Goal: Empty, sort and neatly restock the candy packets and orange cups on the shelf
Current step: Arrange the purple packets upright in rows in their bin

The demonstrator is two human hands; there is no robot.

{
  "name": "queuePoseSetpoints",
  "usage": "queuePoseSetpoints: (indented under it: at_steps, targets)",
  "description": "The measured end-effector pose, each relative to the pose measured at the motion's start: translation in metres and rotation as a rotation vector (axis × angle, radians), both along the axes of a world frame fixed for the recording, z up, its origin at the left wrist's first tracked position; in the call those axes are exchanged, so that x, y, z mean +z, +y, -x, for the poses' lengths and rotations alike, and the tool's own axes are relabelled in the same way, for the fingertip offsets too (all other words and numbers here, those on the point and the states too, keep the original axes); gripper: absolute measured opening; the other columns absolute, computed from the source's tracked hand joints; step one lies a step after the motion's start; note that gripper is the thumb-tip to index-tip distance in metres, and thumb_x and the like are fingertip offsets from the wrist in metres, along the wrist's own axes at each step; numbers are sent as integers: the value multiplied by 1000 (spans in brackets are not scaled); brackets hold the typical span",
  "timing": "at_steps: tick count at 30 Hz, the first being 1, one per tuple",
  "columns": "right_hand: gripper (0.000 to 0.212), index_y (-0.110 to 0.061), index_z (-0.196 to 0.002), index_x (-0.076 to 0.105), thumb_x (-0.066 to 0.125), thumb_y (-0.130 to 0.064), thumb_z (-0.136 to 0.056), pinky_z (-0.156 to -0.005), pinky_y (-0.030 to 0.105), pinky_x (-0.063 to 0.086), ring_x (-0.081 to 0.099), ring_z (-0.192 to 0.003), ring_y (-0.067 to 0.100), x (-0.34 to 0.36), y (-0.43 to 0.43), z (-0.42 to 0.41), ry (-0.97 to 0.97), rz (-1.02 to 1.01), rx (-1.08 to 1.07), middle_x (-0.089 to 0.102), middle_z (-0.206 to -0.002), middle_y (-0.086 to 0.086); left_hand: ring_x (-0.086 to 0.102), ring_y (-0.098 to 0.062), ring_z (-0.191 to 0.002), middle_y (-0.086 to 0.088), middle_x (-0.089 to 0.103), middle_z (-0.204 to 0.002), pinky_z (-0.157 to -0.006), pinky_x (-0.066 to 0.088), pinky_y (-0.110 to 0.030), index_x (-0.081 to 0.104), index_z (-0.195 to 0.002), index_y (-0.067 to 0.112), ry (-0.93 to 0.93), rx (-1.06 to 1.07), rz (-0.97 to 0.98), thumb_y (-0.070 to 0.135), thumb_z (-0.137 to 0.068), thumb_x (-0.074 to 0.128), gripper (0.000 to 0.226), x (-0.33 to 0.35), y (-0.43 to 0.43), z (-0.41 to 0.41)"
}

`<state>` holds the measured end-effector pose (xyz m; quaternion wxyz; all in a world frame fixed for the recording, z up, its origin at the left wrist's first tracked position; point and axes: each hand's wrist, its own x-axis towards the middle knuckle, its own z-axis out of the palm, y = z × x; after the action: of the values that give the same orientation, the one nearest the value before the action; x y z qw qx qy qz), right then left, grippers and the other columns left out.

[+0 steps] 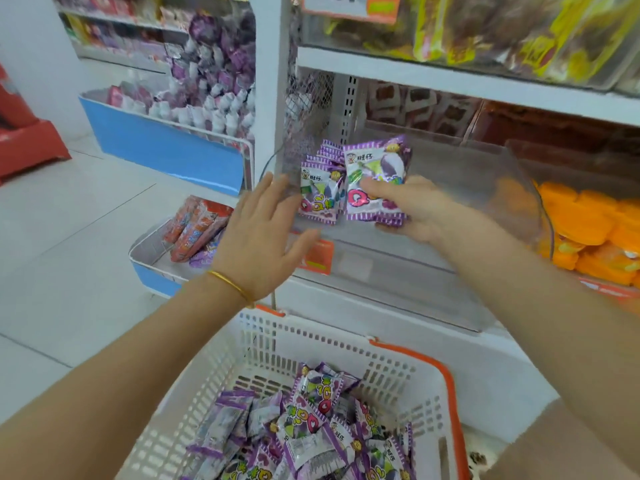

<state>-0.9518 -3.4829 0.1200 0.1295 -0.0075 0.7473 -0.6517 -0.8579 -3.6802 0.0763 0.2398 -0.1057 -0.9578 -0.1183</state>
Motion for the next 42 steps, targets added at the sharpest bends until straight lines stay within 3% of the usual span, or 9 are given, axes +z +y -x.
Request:
queuePoseSetpoints:
  at_steps: [4,12,16,20,27,30,34,38,42]
  targets:
    - [45,-5,-106,66,84,-23,-68,-96,43,51,66,-99,24,-41,-35,48,66,-172,69,70,-109,12,23,-36,-141,-21,33,-148,-115,18,-45,49,-133,2,-17,4,100,60,-94,13,78,-18,-6,7]
    - [95,-26,-135,37,78,-63,-57,-92,41,47,53,-115,29,-57,-60,40,385,-889,129,55,-127,3,13,-31,-144,-18,24,-153,-115,7,-33,45,-137,4,-6,-36,48,56,-93,25,71,-17,-6,7]
    - [85,-17,-134,31,82,-40,-70,-84,32,48,57,-107,24,-62,-63,40,180,-577,101,57,-123,2,11,-29,-145,-15,22,-154,-116,7,-33,44,-138,6,17,-36,53,57,-93,23,71,-18,-7,8]
    - [99,-6,-134,29,85,-43,-62,-90,45,52,56,-113,29,-67,-85,52,26,-498,-37,53,-127,11,12,-29,-145,-15,24,-153,-115,9,-35,44,-138,6,14,-33,49,56,-93,24,71,-18,-7,8]
    - [59,-7,-113,50,86,-14,-67,-70,38,59,69,-82,24,-37,-60,32,-179,-303,108,67,-99,10,13,-24,-145,-10,26,-153,-116,13,-45,43,-139,13,-3,-20,33,56,-93,22,67,-16,-8,0]
    - [32,-9,-94,48,76,-14,-79,-62,36,57,58,-71,19,5,-33,-7,153,-397,101,53,-87,8,22,-29,-141,-11,36,-149,-113,20,-48,50,-133,11,66,-31,1,51,-94,27,60,-6,-3,-16]
    - [14,-16,-89,52,65,-10,-87,-40,26,48,58,-53,14,41,15,-103,365,-108,74,54,-79,5,45,-37,-121,-13,51,-135,-97,38,-50,60,-116,6,122,-149,24,39,-93,38,45,-1,12,-50]
    - [2,-10,-91,58,60,-10,-91,-43,27,47,58,-50,15,-58,35,-139,-19,-295,294,61,-74,6,53,-38,-113,-14,57,-126,-87,48,-49,64,-103,8,-67,-297,190,32,-86,45,35,-42,27,-80]
    - [27,-3,-103,56,56,-29,-95,-65,33,53,64,-79,27,-219,43,-131,-268,-765,489,61,-91,17,59,-38,-105,-16,63,-116,-79,54,-51,68,-93,8,-295,-311,278,34,-79,41,41,-83,32,-95]
